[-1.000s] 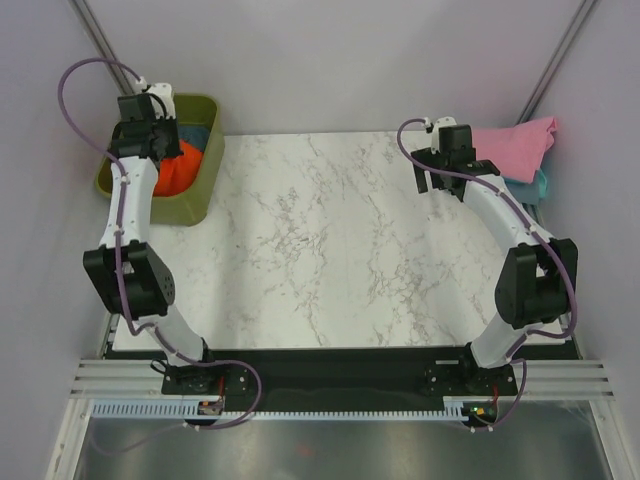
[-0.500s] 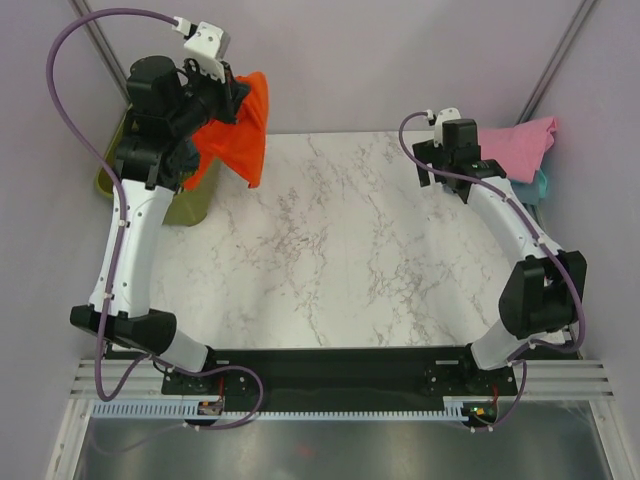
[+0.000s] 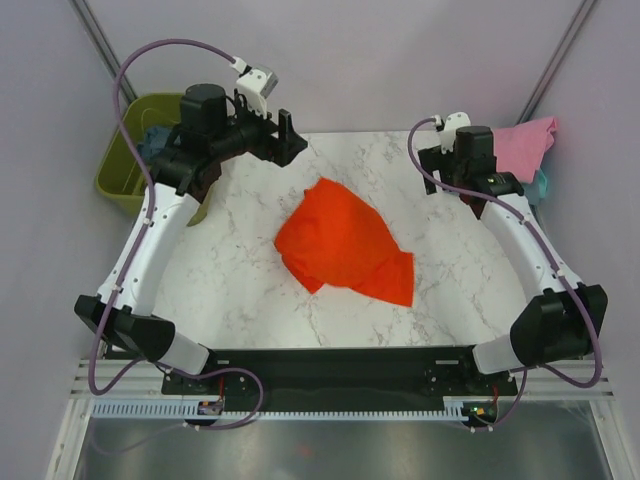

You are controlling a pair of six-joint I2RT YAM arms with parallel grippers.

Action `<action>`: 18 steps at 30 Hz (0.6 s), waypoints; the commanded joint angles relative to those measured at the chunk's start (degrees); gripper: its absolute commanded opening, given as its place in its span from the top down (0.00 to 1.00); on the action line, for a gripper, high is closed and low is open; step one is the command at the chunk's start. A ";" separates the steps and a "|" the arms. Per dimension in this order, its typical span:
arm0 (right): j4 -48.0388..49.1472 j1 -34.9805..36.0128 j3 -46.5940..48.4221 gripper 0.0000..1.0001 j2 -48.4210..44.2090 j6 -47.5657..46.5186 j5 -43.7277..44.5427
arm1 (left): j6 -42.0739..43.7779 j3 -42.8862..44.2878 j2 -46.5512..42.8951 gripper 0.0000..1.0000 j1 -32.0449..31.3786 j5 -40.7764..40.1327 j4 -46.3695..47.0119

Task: Fold and stack the t-shirts
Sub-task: Move the tshirt to the center of the board, then flatten the tshirt out

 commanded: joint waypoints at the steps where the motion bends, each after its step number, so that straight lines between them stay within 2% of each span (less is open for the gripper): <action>1: -3.69 0.26 2.66 0.02 -4.46 -3.10 -14.07 | -1.82 -3.25 -0.26 0.09 0.25 1.70 -0.57; 3: -8.18 1.83 4.08 0.02 -4.73 -6.88 -25.40 | 1.35 -7.37 -0.96 0.07 0.60 -1.17 -2.33; 6: -12.67 8.16 5.76 0.02 -2.72 -9.53 -30.11 | 0.83 -15.81 -2.19 0.07 2.96 -6.97 -2.77; 11: -13.38 16.42 4.18 0.04 4.40 -9.71 -31.97 | 1.45 -29.68 -5.09 0.08 5.96 -10.50 -2.86; 18: -11.54 26.70 1.10 0.06 11.96 -8.21 -32.93 | 1.45 -39.20 -8.61 0.08 9.30 -11.13 -2.78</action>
